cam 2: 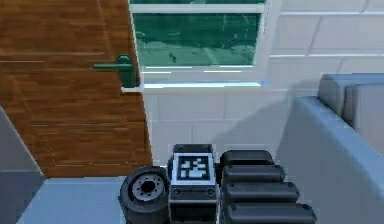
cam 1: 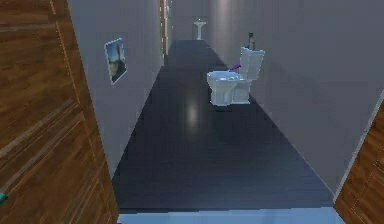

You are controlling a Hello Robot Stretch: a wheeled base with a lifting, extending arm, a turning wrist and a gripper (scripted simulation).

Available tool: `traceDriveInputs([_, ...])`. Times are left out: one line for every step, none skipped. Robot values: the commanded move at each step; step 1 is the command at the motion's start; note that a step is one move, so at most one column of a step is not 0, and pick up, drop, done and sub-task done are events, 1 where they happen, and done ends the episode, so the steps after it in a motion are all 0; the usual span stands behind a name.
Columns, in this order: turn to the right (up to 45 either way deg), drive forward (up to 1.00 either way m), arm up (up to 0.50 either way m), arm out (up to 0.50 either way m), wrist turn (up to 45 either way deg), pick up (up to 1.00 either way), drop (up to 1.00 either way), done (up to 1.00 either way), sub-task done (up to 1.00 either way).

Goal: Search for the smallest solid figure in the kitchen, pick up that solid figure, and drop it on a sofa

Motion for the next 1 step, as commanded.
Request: traceDriveInputs([0.0, 0.05, 0.0, 0.0, 0.0, 0.0, 0.0, 0.0, 0.0])
